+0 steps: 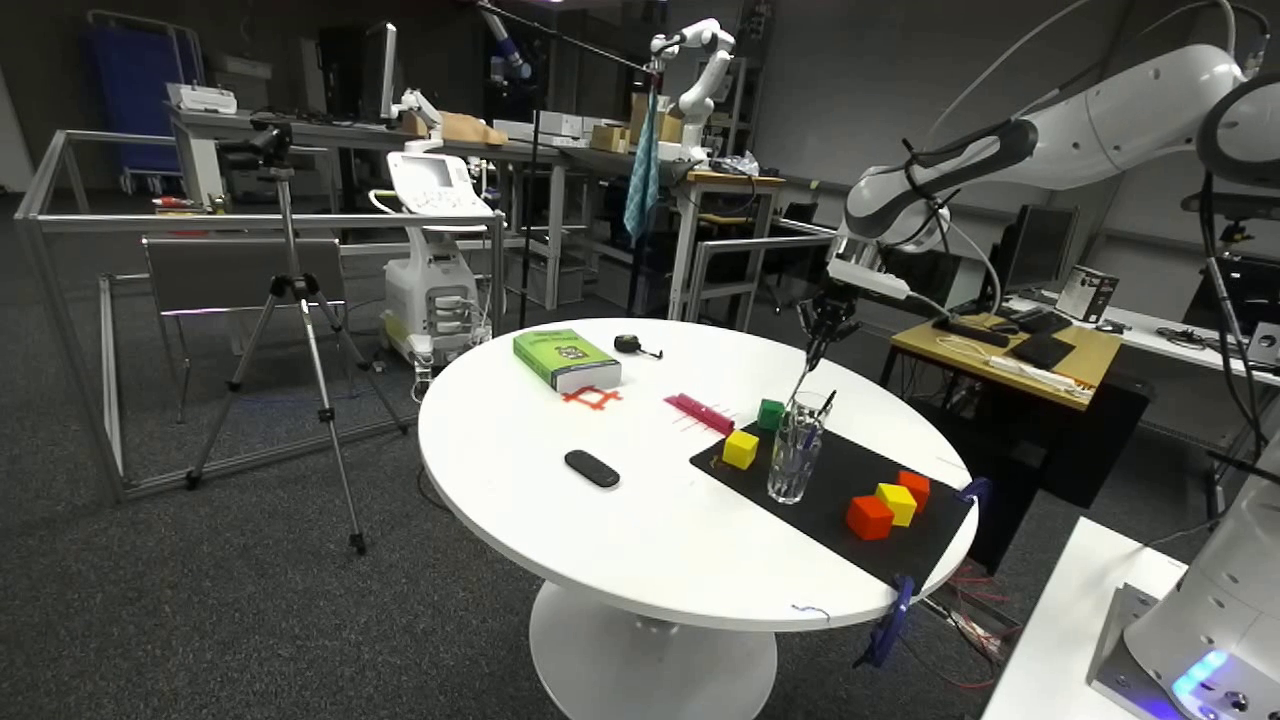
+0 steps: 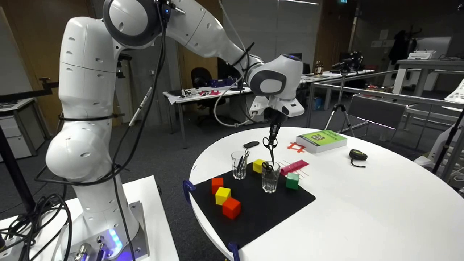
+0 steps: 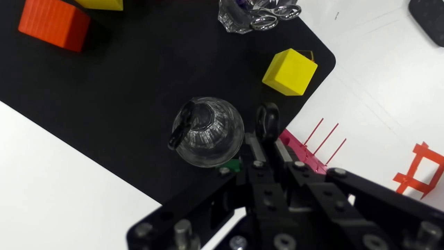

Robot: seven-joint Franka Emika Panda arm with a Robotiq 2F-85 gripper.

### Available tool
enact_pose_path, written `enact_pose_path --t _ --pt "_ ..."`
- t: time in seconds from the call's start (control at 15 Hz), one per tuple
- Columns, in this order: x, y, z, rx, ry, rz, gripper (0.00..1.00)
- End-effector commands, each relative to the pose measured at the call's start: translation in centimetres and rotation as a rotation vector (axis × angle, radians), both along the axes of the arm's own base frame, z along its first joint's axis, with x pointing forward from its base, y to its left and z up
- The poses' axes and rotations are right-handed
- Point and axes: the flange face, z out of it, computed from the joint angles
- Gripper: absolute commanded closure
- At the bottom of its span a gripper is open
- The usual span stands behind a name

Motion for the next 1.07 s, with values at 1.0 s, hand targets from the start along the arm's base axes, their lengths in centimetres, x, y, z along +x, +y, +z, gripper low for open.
enact_pose_path --t 1.0 --pt "-2.5 1.1 8.7 0.029 -0.045 -0.033 0.98"
